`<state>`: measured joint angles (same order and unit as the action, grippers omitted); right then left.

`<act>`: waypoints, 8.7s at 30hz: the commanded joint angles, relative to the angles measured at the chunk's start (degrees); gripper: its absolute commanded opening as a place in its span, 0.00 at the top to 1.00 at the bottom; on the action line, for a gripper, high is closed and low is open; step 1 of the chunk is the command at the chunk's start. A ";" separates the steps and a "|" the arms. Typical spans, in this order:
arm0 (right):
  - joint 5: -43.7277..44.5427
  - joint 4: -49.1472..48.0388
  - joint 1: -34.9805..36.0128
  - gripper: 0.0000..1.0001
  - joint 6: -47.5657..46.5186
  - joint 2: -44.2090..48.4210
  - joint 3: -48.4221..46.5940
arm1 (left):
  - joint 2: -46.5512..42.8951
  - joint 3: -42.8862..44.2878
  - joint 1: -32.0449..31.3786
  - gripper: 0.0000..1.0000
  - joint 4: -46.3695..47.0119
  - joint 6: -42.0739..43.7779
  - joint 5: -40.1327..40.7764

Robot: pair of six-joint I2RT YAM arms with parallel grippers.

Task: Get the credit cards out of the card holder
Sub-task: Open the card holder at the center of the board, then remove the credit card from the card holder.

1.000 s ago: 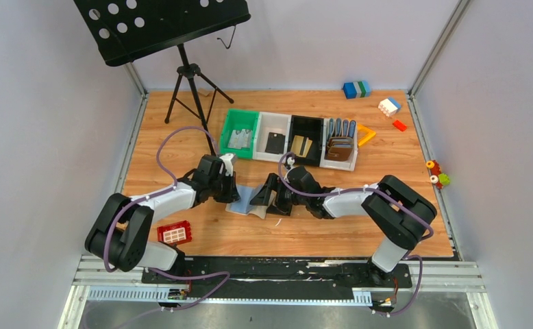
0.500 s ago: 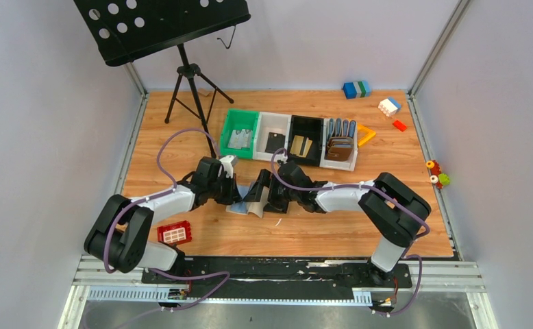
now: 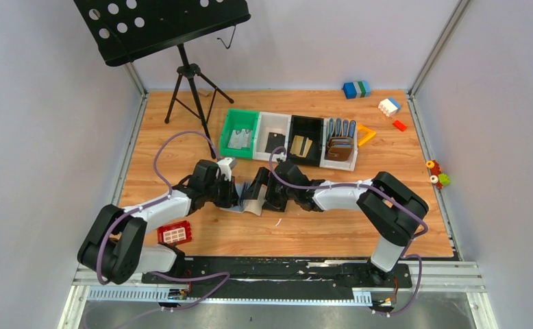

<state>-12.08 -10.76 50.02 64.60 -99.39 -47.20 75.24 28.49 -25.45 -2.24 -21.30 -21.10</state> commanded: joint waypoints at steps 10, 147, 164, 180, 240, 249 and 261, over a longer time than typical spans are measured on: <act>-4.96 -19.64 0.42 0.00 0.94 0.56 2.61 | -1.14 -1.08 -0.12 0.99 0.91 -0.42 -2.44; 18.63 38.94 4.21 0.36 -18.91 -5.89 -19.01 | 2.45 2.94 1.49 0.34 -11.26 -2.43 13.54; 6.02 17.32 1.55 0.44 -10.93 -1.04 -6.84 | 11.55 4.58 -1.93 0.56 -12.06 -1.26 13.35; 0.66 8.67 0.45 0.26 -6.47 -0.98 -5.37 | 12.75 4.53 -3.88 0.60 -11.53 -1.10 11.77; -7.14 30.93 -2.81 0.91 -6.24 13.45 -13.25 | -46.74 -17.58 -28.91 0.04 16.18 32.91 17.49; -8.88 28.62 -3.40 0.91 -3.23 16.92 -10.82 | -32.13 -12.52 -34.81 0.14 16.97 39.00 28.82; -13.74 22.92 -3.67 0.65 -2.22 15.21 -7.14 | -33.24 -11.81 -35.24 1.00 16.80 40.36 32.94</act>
<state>-20.86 16.62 45.95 62.11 -83.40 -54.72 43.11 13.85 -60.73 12.71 17.32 9.02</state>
